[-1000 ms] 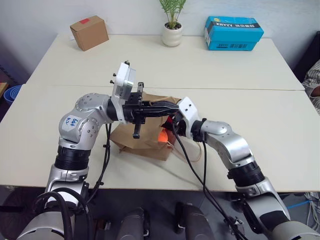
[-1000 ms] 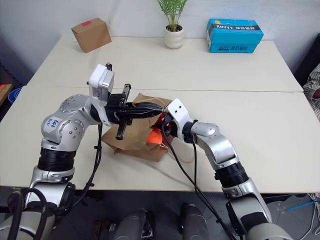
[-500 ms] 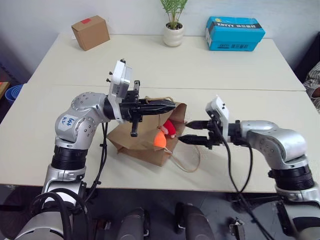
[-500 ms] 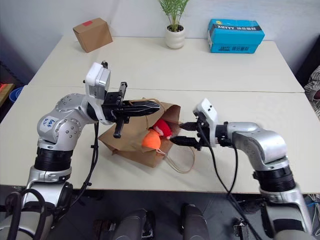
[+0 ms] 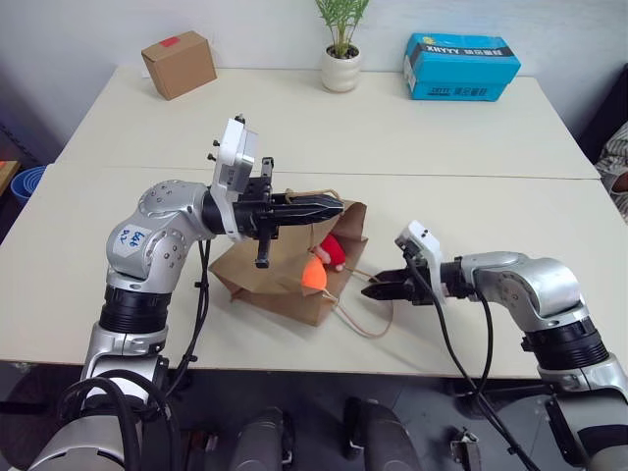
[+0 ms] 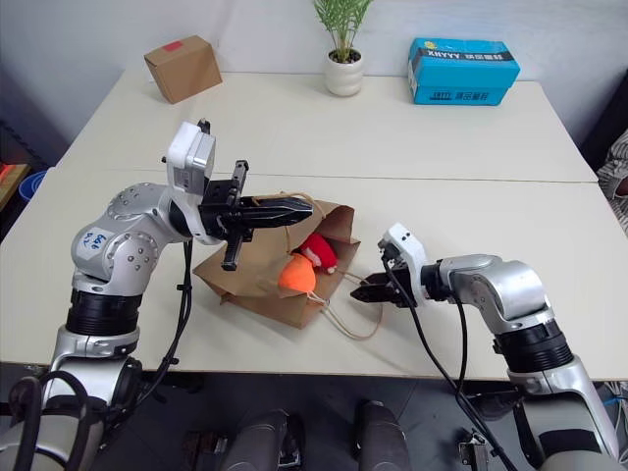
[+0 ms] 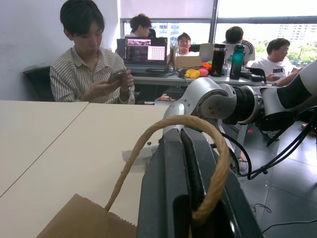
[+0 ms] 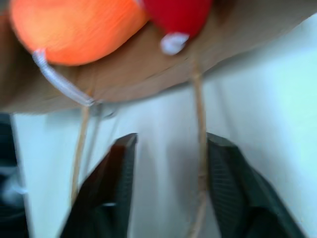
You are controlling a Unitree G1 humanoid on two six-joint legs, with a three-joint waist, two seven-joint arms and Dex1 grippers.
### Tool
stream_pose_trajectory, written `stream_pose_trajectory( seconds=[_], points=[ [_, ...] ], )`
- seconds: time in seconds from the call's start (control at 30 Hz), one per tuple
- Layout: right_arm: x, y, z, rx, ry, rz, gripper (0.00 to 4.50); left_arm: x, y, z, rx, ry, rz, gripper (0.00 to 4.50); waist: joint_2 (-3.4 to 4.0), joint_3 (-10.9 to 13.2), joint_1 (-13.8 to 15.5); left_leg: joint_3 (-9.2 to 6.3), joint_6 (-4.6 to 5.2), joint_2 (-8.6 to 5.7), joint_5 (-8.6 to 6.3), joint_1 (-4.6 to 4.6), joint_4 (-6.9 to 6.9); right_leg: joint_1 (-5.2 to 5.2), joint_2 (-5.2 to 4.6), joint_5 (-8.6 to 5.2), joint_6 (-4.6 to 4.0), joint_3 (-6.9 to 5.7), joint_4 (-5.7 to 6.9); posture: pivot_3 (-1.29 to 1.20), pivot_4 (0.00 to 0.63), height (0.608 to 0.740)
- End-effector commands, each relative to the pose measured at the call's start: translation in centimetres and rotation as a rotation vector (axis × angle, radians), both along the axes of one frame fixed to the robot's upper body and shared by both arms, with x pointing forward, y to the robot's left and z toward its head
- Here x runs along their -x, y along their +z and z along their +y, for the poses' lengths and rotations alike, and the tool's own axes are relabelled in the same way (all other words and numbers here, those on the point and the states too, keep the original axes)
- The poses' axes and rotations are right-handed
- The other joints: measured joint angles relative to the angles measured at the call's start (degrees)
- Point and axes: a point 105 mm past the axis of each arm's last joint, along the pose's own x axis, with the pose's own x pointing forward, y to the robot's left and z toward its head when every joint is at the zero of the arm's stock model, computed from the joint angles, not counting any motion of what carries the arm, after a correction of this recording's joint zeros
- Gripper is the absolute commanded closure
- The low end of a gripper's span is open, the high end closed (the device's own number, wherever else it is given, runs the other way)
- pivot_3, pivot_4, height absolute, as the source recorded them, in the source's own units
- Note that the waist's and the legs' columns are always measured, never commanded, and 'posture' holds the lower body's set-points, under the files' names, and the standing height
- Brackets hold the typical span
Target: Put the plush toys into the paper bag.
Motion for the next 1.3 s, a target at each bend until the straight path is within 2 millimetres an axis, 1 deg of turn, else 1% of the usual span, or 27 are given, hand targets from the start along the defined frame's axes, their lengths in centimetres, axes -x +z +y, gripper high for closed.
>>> stream_pose_trajectory(
  seconds=[0.03, 0.1, 0.17, 0.27, 0.37, 0.47, 0.57, 0.63, 0.7, 0.8, 0.87, 0.9, 0.97, 1.0, 1.13, 1.23, 1.3],
  points=[
    [1.5, 2.3, 0.4, -0.151, 0.030, 0.065, 3.79, 0.3, 1.0, -0.1, 0.023, -0.006, -0.060, 4.50, 0.00, 0.0, 0.0, 0.00, 0.00, 0.00, 0.00, -0.01, 0.00, 0.00, 0.00, 0.00, 0.00, 0.00, 0.00, 0.00, 0.150, 0.740],
    [2.3, 3.3, 0.0, -0.204, 0.033, 0.093, 4.48, 0.2, 1.0, -0.1, 0.027, -0.005, -0.062, 4.50, 0.00, 0.0, 0.1, 0.00, 0.00, 0.00, 0.00, -0.03, 0.02, 0.00, -0.01, 0.00, 0.00, -0.01, 0.01, 0.00, 0.150, 0.740],
    [2.8, 4.9, -0.5, -0.271, 0.023, 0.090, 4.48, 0.1, 1.1, -0.2, 0.033, -0.003, -0.067, 4.50, 0.00, 0.0, 0.1, -0.02, 0.00, 0.00, 0.00, -0.03, 0.02, 0.00, -0.02, 0.00, 0.00, 0.00, 0.00, 0.00, 0.150, 0.740],
    [3.8, 8.4, -1.6, -0.401, 0.023, 0.055, 4.48, -0.5, 1.5, -0.2, 0.052, 0.011, -0.085, 4.50, 0.00, 0.0, 0.3, -0.04, 0.01, -0.01, -0.01, -0.03, 0.02, 0.00, -0.03, 0.00, 0.00, 0.00, 0.00, 0.00, 0.150, 0.740],
    [4.6, 10.8, -2.9, -0.449, 0.007, -0.001, 4.48, -1.3, 2.1, -0.4, 0.075, 0.029, -0.116, 4.50, 0.00, 0.0, 0.3, -0.04, 0.02, -0.01, -0.01, -0.03, 0.03, 0.01, -0.04, 0.00, 0.00, 0.01, 0.01, 0.00, 0.150, 0.740],
    [4.4, 13.6, -4.4, -0.495, -0.042, -0.095, 4.48, -2.3, 2.9, -0.4, 0.105, 0.050, -0.153, 4.50, 0.00, 0.0, 0.5, -0.04, 0.02, -0.02, -0.01, -0.04, 0.03, 0.00, -0.04, 0.00, 0.00, 0.01, 0.00, 0.00, 0.150, 0.740],
    [3.9, 15.5, -5.4, -0.523, -0.100, -0.160, 4.48, -3.0, 3.4, -0.5, 0.115, 0.049, -0.178, 4.50, 0.00, 0.0, 0.5, 0.00, 0.04, -0.02, -0.02, -0.03, 0.02, -0.01, -0.04, 0.01, 0.01, 0.03, 0.00, 0.00, 0.150, 0.740],
    [3.6, 16.0, -5.6, -0.518, -0.127, -0.175, 4.48, -3.5, 3.7, -0.3, 0.129, 0.051, -0.180, 4.50, 0.00, 0.0, 0.4, 0.00, 0.03, -0.02, -0.02, -0.03, -0.01, -0.02, -0.02, 0.01, 0.00, 0.03, 0.00, 0.00, 0.150, 0.740],
    [3.5, 15.5, -5.5, -0.504, -0.139, -0.162, 4.48, -4.0, 3.3, -0.1, 0.111, 0.057, -0.179, 4.50, 0.00, 0.0, 0.3, 0.01, 0.03, -0.01, -0.02, -0.04, -0.02, -0.03, -0.01, 0.01, 0.00, 0.02, -0.01, 0.00, 0.150, 0.740],
    [3.1, 13.6, -5.0, -0.477, -0.184, -0.131, 4.48, -4.4, 2.0, -0.1, 0.048, 0.051, -0.163, 4.50, 0.00, 0.0, 0.2, 0.04, 0.03, -0.01, -0.02, -0.03, -0.05, -0.04, 0.00, 0.01, 0.00, 0.00, -0.03, 0.00, 0.150, 0.740],
    [2.6, 13.2, -5.0, -0.505, -0.228, -0.134, 4.48, -4.4, 1.7, 0.0, 0.029, 0.041, -0.147, 4.50, 0.00, 0.0, 0.2, 0.04, 0.03, -0.01, -0.02, -0.05, -0.06, -0.04, 0.01, 0.01, 0.01, -0.04, -0.03, 0.00, 0.150, 0.740],
    [2.5, 13.6, -5.0, -0.536, -0.242, -0.161, 4.50, -4.4, 1.5, 0.0, 0.019, 0.043, -0.138, 4.31, 0.00, 0.0, 0.1, 0.07, 0.04, -0.02, -0.02, -0.05, -0.06, -0.05, 0.01, 0.01, 0.02, -0.04, -0.03, 0.00, 0.150, 0.740],
    [3.2, 14.4, -4.6, -0.574, -0.194, -0.192, 4.09, -4.3, 1.4, 0.1, 0.013, 0.035, -0.106, 3.87, 0.01, 0.0, 0.1, 0.09, 0.04, -0.03, -0.01, -0.06, -0.05, -0.06, 0.01, 0.02, 0.03, -0.04, -0.02, 0.00, 0.150, 0.740],
    [3.3, 14.7, -4.6, -0.575, -0.198, -0.217, 3.85, -4.4, 1.3, 0.3, 0.001, 0.042, -0.104, 3.58, 0.01, 0.0, 0.0, 0.10, 0.05, -0.03, -0.01, -0.06, -0.05, -0.08, 0.01, 0.02, 0.03, -0.04, -0.01, 0.00, 0.150, 0.740],
    [4.2, 16.1, -4.7, -0.584, -0.169, -0.306, 2.49, -4.8, 1.2, 1.1, -0.033, 0.067, -0.103, 2.32, 0.01, 0.0, 0.1, 0.05, 0.05, -0.01, -0.01, -0.07, -0.06, -0.07, 0.01, 0.02, 0.03, -0.03, -0.04, 0.00, 0.150, 0.740],
    [5.7, 16.1, -5.4, -0.549, -0.126, -0.319, 1.47, -5.2, 0.6, 2.5, -0.111, 0.094, -0.079, 1.40, 0.00, 0.0, 0.3, 0.03, 0.07, -0.02, -0.02, -0.08, -0.06, -0.06, 0.00, 0.02, 0.03, -0.02, -0.08, 0.00, 0.150, 0.740],
    [6.4, 15.9, -5.6, -0.492, -0.100, -0.349, 0.74, -5.4, 0.3, 3.4, -0.153, 0.113, -0.068, 0.74, 0.00, 0.0, 0.2, 0.04, 0.08, -0.02, -0.03, -0.08, -0.10, -0.06, 0.01, 0.02, 0.03, -0.03, -0.10, 0.00, 0.150, 0.740]
  ],
)
